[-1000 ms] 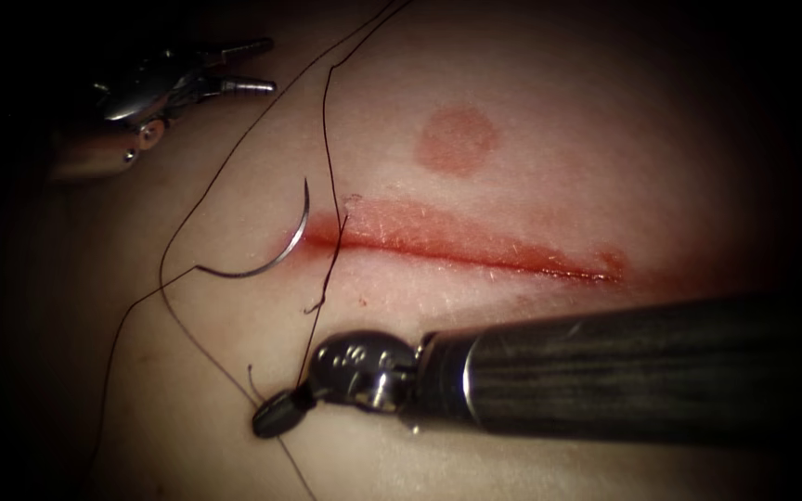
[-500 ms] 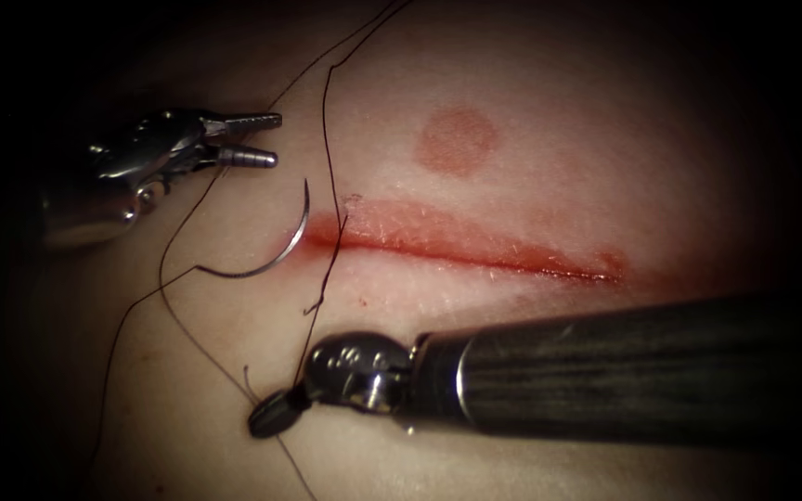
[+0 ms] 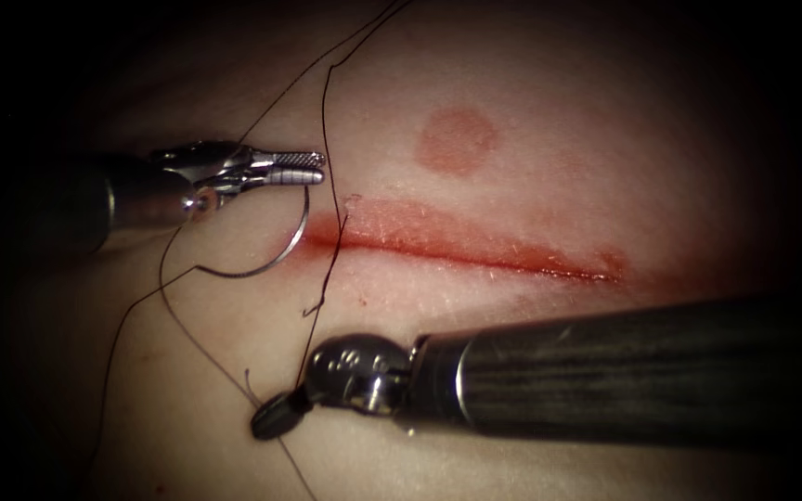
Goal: Wound Closure
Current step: Re-grasp the long end of the suture.
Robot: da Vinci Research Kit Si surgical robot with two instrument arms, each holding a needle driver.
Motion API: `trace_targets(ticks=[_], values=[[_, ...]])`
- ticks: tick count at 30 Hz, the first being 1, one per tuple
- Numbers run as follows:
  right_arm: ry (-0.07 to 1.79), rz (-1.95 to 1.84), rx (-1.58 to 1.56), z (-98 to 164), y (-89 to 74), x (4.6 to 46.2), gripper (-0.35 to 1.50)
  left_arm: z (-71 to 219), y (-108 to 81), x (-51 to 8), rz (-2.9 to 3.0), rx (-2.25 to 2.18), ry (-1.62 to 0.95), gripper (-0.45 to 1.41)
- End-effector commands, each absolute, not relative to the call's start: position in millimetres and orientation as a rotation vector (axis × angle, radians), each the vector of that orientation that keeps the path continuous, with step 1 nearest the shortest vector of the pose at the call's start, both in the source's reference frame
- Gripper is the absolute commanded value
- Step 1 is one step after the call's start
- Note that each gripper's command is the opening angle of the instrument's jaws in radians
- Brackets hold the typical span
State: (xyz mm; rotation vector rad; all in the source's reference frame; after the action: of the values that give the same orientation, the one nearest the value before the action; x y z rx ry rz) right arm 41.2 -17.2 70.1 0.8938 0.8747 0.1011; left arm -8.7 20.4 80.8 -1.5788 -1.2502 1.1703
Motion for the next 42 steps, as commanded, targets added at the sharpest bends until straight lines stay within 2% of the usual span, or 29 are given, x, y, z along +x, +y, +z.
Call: trace_targets(ticks=[1,16,27,42], values=[[0.874,0.101,0.896,70.7,-17.8,41.7,-0.35,81.6,20.5,-9.3,1.163,-1.574,-1.250,0.63],[0.871,0.099,0.892,70.7,-18.0,41.7,-0.35,84.7,20.9,-9.8,1.160,-1.567,-1.246,0.63],[0.869,0.102,0.889,70.7,-17.9,42.1,-0.35,88.3,20.8,-9.6,1.219,-1.560,-1.230,0.73],[0.863,0.096,0.885,70.8,-18.2,41.9,-0.35,91.8,20.7,-9.7,1.339,-1.425,-1.031,0.76]])
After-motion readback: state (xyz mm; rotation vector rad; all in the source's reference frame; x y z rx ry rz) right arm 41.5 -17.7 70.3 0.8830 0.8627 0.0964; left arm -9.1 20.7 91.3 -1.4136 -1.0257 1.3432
